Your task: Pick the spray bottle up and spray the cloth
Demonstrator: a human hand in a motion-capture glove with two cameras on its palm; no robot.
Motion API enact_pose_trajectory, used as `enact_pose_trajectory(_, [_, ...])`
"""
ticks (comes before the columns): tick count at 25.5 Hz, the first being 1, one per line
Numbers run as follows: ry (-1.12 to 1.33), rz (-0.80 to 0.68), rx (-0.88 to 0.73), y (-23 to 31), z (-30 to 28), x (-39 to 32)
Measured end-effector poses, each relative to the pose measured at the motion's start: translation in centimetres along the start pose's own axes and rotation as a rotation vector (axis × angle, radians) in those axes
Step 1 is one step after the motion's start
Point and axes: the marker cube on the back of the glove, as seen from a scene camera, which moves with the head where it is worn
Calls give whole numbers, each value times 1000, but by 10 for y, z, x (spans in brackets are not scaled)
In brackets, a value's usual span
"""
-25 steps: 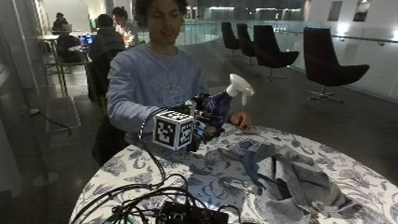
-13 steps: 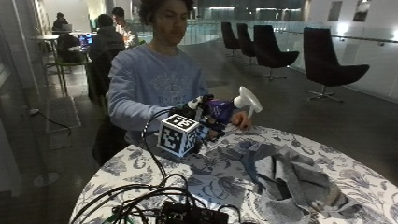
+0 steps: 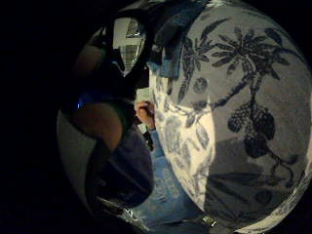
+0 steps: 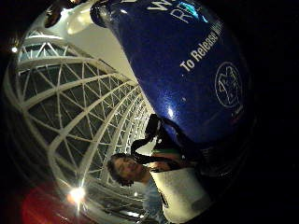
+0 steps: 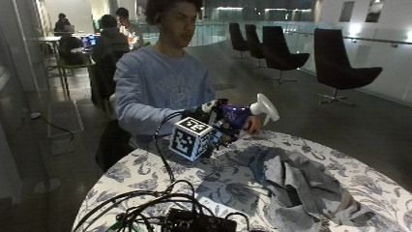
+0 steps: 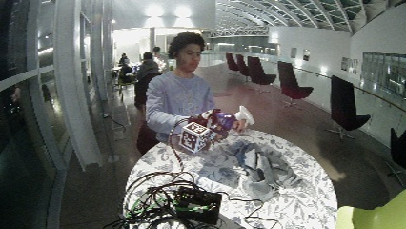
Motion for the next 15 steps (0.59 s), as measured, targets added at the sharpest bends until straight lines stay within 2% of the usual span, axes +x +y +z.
enact_pose_trajectory(15, [-34, 48, -2, -8, 2, 5])
